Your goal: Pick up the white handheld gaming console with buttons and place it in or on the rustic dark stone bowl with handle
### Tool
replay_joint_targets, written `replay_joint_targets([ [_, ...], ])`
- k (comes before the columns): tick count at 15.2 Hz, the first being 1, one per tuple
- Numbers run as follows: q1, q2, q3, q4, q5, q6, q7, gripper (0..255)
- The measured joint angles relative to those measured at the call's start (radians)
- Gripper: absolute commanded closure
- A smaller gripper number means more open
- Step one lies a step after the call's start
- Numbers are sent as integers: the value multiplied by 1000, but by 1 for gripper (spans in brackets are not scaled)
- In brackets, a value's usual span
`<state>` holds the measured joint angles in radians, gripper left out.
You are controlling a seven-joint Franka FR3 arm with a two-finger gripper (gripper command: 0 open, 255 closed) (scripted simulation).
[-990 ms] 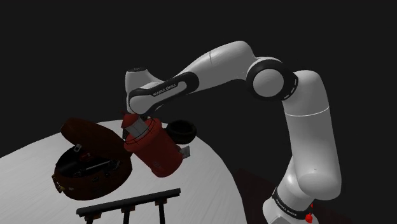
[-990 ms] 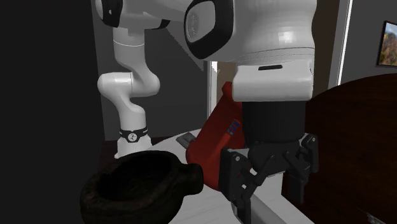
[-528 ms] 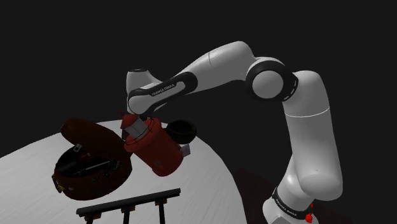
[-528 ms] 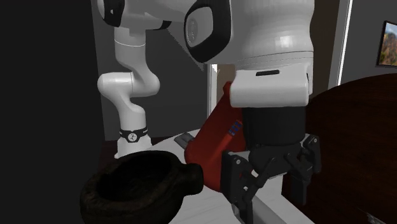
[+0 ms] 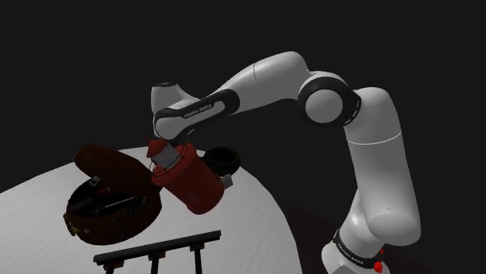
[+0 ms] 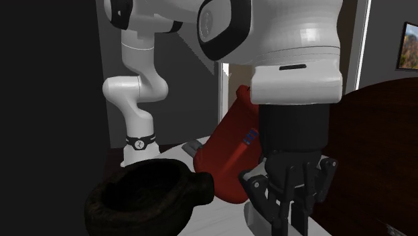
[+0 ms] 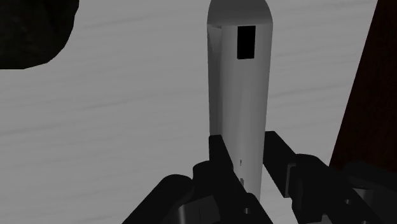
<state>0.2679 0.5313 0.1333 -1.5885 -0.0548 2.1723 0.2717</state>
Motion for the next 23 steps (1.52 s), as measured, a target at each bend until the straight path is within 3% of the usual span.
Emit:
replay_joint_targets([
  [3,-1,9,0,15,0,-12,-3,255],
  [6,3,-29,-1,-48,37,21,-7,255],
  [23,11,-88,-5,28,22,-160,-19,255],
])
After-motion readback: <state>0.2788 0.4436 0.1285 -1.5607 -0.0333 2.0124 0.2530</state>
